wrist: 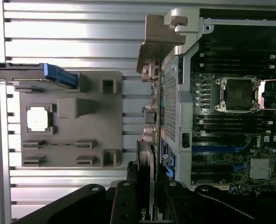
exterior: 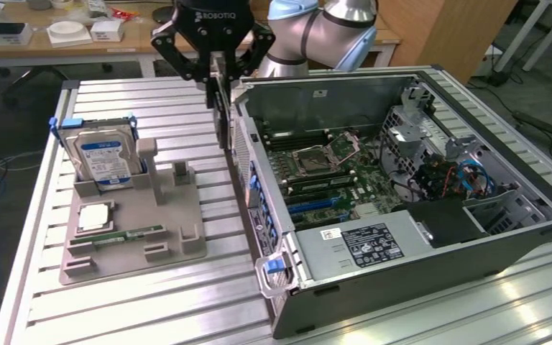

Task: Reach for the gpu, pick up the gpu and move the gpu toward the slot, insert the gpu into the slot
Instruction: 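Pick up the gpu and move the gpu toward the slot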

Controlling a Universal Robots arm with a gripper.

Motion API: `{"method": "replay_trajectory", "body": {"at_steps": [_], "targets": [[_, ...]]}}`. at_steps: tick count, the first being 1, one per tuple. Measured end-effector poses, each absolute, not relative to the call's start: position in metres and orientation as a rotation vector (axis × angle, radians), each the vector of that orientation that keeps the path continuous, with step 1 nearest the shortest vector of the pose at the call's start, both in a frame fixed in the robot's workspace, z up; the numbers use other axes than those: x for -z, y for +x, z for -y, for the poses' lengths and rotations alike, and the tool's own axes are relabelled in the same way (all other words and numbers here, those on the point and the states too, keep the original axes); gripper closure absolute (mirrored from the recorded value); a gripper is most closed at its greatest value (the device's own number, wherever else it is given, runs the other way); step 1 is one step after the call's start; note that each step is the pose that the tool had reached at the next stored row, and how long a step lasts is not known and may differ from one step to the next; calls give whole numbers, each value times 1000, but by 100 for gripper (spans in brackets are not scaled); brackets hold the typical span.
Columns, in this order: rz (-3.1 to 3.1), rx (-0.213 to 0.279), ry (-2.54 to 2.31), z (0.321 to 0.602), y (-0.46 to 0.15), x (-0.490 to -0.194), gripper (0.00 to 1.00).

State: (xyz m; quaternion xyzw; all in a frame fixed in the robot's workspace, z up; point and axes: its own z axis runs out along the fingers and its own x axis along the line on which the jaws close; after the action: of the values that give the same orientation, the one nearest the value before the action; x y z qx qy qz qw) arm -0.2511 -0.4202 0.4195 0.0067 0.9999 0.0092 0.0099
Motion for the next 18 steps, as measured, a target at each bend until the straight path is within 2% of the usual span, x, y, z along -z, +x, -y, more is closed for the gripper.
{"method": "replay_trajectory", "body": {"at_steps": [18], "targets": [[-3121,-29,21,420,-212,-418,74]]}}
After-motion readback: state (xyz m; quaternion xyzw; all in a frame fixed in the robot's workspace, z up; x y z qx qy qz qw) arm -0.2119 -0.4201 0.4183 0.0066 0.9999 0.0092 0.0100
